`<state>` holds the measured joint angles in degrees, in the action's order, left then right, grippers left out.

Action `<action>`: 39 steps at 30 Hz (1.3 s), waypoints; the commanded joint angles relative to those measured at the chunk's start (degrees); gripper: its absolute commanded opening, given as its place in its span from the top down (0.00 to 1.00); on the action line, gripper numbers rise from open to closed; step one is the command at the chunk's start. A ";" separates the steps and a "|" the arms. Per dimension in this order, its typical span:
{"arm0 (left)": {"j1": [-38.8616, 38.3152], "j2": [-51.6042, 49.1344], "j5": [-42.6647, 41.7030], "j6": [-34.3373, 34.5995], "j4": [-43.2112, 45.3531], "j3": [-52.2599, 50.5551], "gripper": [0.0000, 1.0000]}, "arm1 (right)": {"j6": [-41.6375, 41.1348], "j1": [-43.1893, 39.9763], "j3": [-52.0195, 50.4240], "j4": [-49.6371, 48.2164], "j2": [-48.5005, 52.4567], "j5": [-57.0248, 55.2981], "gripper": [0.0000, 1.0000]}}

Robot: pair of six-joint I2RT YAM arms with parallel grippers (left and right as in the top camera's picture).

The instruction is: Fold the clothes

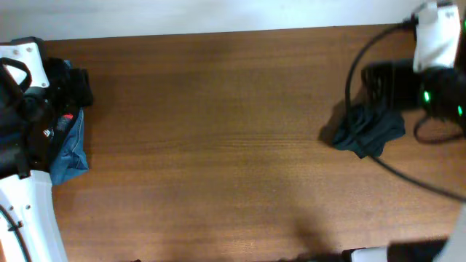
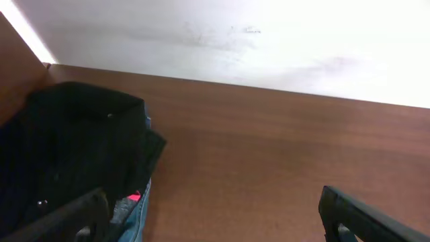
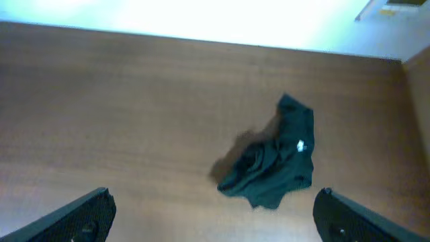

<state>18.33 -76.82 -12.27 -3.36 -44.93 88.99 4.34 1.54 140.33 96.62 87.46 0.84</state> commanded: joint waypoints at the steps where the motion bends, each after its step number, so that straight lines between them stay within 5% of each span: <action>1: -0.17 0.28 -0.83 0.76 0.00 0.68 0.01 | -0.09 -0.04 -12.57 0.50 -12.11 -0.92 0.01; 7: -0.17 0.28 -0.83 0.76 -0.28 0.68 0.01 | -3.30 -1.99 -38.14 -6.21 -30.56 0.02 0.01; 12: -0.17 0.28 -0.83 0.76 -1.05 0.68 0.01 | -3.28 -5.90 -62.10 -38.86 -46.36 0.26 0.01; 20: -0.17 0.28 -0.83 0.76 -1.05 0.68 0.01 | 1.16 -6.10 -114.88 -89.02 -70.23 17.25 0.01; 25: -0.17 0.28 -0.83 0.76 -1.05 0.68 0.01 | 1.25 -6.08 -128.98 -94.31 -77.72 17.73 0.01; 39: -0.17 0.28 -0.83 0.76 -1.05 0.68 0.01 | 1.20 -6.08 -140.02 -93.04 -86.99 9.77 0.01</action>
<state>18.33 -76.82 -12.27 -3.33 -46.09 89.03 5.17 -4.21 0.99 3.29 1.63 13.08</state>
